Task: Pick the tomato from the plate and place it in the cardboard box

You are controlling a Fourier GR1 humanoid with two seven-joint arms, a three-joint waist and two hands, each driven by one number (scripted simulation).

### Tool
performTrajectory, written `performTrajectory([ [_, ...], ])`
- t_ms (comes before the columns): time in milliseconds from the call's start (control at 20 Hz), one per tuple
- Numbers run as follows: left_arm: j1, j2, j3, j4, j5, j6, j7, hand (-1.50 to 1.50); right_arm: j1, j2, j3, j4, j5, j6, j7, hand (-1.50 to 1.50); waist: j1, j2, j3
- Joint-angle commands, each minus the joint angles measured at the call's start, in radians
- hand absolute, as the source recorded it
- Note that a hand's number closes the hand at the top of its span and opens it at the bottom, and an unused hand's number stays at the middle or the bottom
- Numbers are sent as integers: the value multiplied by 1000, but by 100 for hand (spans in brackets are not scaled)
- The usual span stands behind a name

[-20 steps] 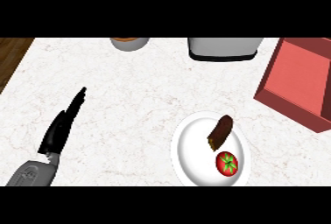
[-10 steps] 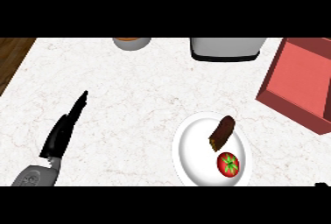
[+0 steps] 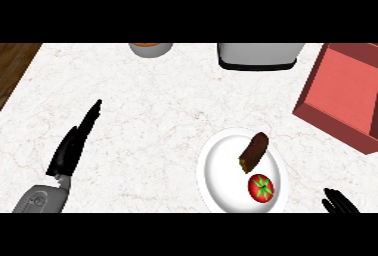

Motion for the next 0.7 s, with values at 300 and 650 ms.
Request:
performTrajectory([
  [300, -4, -38, 38, -27, -48, -17, 34, 0, -120, 84, 9, 167, 94, -158, -62, -150, 0, -1, 1],
  [650, 9, -70, 69, 48, -75, -47, -54, 0, -112, 124, 110, 95, 233, -125, 81, -150, -3, 0, 0],
])
